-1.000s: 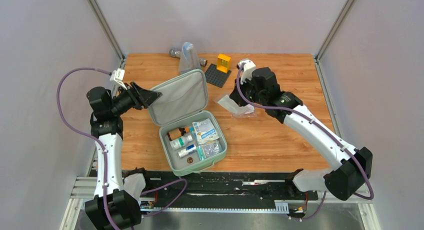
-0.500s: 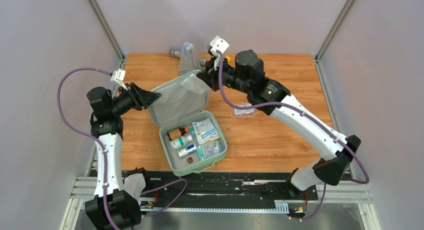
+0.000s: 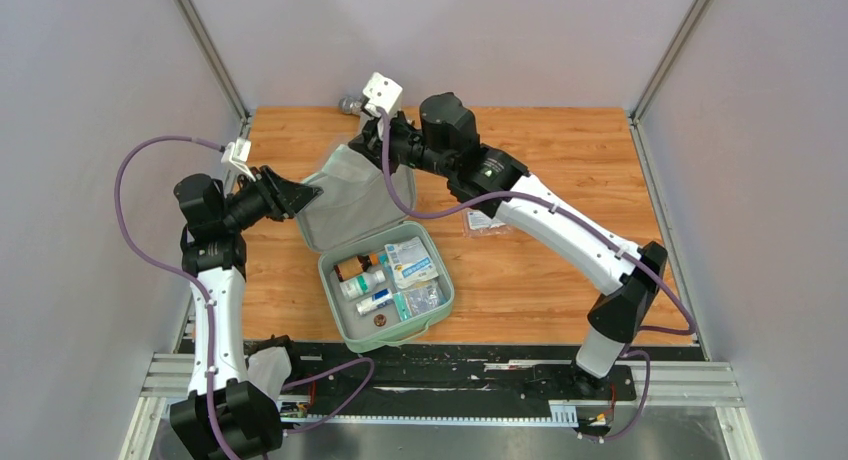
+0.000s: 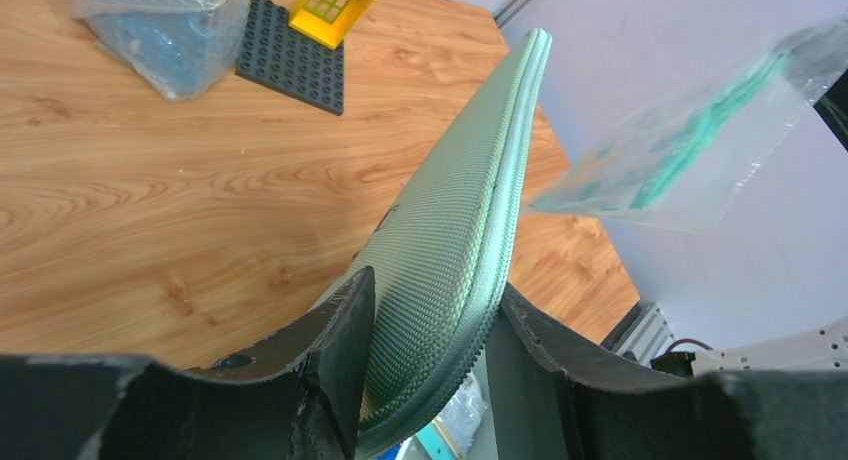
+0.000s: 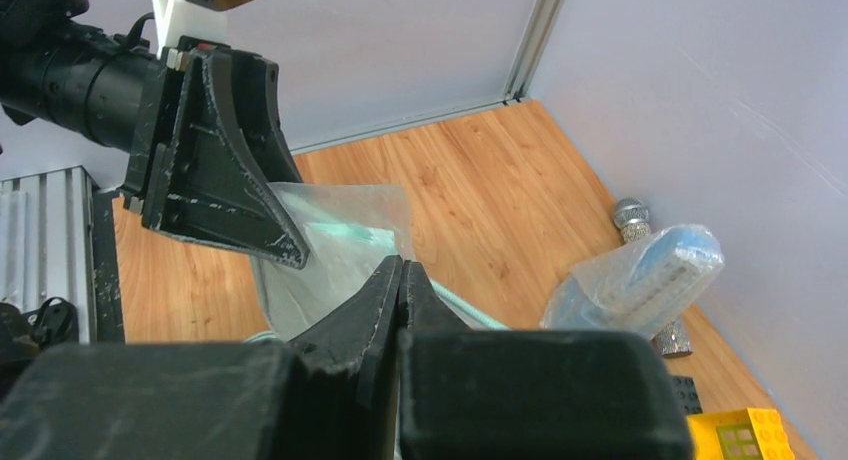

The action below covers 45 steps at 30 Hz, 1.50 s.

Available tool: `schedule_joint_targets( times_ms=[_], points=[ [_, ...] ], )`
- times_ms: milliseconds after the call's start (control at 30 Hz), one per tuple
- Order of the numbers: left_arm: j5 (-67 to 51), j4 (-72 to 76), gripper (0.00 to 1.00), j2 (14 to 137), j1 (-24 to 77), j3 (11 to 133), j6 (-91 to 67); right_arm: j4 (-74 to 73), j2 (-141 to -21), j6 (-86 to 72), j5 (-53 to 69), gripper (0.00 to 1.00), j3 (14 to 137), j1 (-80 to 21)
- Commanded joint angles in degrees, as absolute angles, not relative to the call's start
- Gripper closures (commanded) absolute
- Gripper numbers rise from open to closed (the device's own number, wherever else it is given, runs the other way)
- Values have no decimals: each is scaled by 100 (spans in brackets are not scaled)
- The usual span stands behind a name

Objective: Organize the medicine kit
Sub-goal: Place the medical item at the medicine box.

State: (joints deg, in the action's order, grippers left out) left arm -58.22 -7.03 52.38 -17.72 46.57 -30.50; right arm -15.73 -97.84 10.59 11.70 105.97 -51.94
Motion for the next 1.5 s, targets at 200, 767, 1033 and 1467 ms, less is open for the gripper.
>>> schedule_joint_targets(
  times_ms=[200, 767, 1033, 1467],
  points=[
    [-5958, -700, 50, 5102, -1749, 4876, -3039, -881, -10275, 1246, 1201, 100, 10971, -5204],
    [-5942, -788, 51, 5068, -1749, 4861, -2949, -397, -9830, 1346, 639, 98, 9192, -5210],
    [-5912, -842, 46, 5041, -1750, 4865, -2941, -787, -9322, 1274, 82, 69, 9114, -5208],
    [-5353, -981, 38, 4752, -1749, 4910, -2916, -809, -8466, 632, -1512, 42, 8319, -5032]
  ],
)
